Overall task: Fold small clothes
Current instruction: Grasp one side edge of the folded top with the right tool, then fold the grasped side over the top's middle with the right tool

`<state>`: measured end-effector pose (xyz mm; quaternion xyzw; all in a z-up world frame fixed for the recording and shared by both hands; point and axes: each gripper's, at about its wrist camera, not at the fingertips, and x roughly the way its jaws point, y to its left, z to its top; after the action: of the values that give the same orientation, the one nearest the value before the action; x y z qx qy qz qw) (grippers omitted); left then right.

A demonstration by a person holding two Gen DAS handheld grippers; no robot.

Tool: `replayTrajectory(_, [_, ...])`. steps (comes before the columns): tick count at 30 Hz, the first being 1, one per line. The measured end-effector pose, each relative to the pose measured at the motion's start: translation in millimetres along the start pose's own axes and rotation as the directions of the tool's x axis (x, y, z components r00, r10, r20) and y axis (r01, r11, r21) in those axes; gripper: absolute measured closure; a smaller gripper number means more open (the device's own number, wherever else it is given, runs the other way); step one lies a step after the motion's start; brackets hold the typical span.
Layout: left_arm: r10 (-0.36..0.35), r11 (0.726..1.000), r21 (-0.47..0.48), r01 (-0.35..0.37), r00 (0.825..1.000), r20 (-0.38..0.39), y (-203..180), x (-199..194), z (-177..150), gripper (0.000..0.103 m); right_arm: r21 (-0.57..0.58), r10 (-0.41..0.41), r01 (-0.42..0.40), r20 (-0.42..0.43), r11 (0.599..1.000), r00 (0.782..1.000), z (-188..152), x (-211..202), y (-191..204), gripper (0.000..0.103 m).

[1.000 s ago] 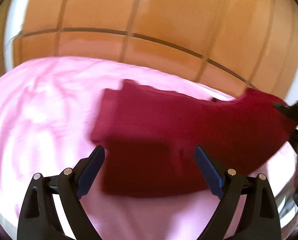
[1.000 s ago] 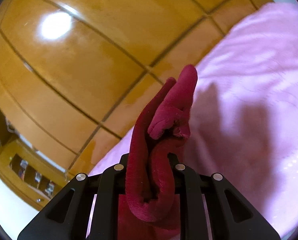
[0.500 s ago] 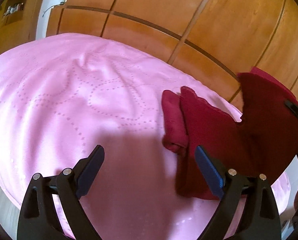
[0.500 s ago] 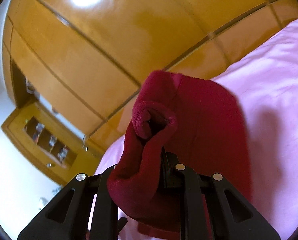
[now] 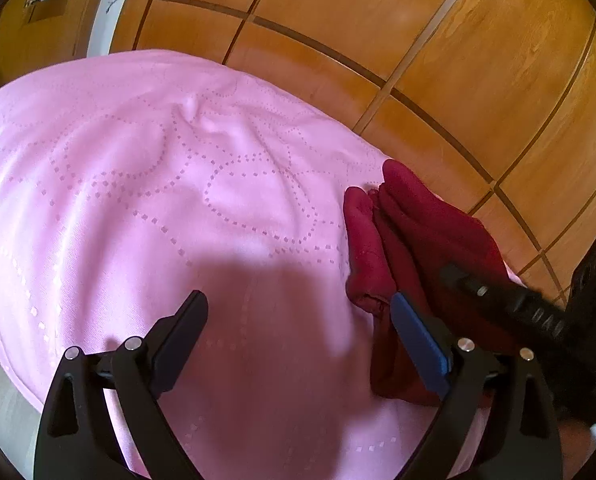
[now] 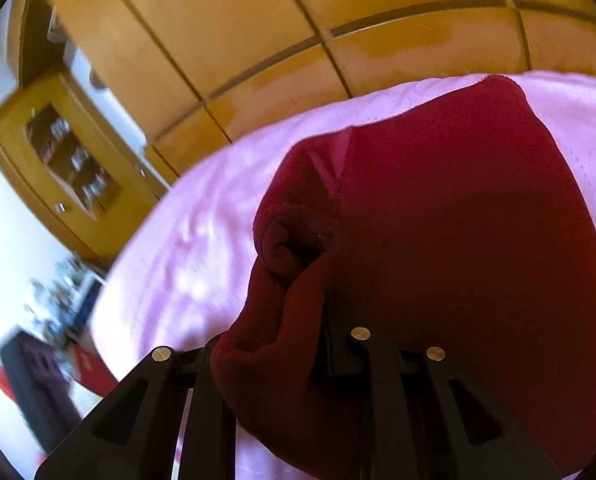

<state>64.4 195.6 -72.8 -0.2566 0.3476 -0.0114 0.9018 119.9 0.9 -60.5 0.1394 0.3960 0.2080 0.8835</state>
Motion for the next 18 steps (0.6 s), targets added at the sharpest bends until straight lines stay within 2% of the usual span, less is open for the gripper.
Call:
replayTrajectory(3, [-0.01, 1.0, -0.018, 0.01, 1.0, 0.001, 2.9, -0.2, 1.3, 0.01, -0.06, 0.027, -0.026, 0.0, 0.998, 1.0, -0.1, -3.8, 2.3, 0.066])
replayTrajectory(5, [-0.013, 0.999, -0.029, 0.014, 1.0, 0.006, 5.4, -1.8, 3.1, 0.01, -0.076, 0.105, -0.105, -0.009, 0.992, 0.994, -3.9, -10.5, 6.4, 0.038])
replayTrajectory(7, [-0.017, 0.999, -0.042, 0.017, 1.0, 0.011, 7.7, -3.5, 5.2, 0.01, -0.093, 0.167, -0.167, -0.007, 0.982, 0.986, -7.8, -22.7, 8.6, 0.034])
replayTrajectory(10, [-0.034, 0.997, -0.066, 0.035, 0.999, 0.026, 8.9, -9.3, 10.1, 0.01, -0.12, 0.154, -0.148, 0.046, 0.982, 0.987, -14.8, -45.6, 11.4, 0.034])
replayTrajectory(11, [-0.055, 0.996, -0.07, 0.057, 0.998, 0.037, 7.0, -12.8, 11.7, 0.01, -0.117, 0.142, -0.131, 0.089, 0.984, 0.986, -18.0, -61.8, 5.7, 0.029])
replayTrajectory(13, [-0.1, 0.994, -0.043, 0.103, 0.993, 0.059, -4.3, -20.2, 14.4, 0.01, -0.098, 0.085, -0.07, 0.151, 0.993, 0.985, -16.1, -81.4, -7.3, 0.026])
replayTrajectory(15, [-0.143, 0.99, 0.0, 0.144, 0.988, 0.06, -19.3, -23.8, 16.3, 0.01, -0.065, -0.029, 0.044, 0.209, 0.997, 0.977, -12.3, -98.5, -26.9, 0.026])
replayTrajectory(16, [-0.18, 0.983, 0.03, 0.179, 0.982, 0.051, -31.4, -24.8, 17.4, 0.01, -0.039, -0.119, 0.131, 0.228, 0.991, 0.966, -11.3, -106.8, -38.1, 0.026])
replayTrajectory(18, [-0.23, 0.97, 0.085, 0.227, 0.973, 0.023, -55.8, -22.8, 18.9, 0.01, 0.001, -0.24, 0.246, 0.229, 0.969, 0.943, -11.3, -115.7, -55.2, 0.026])
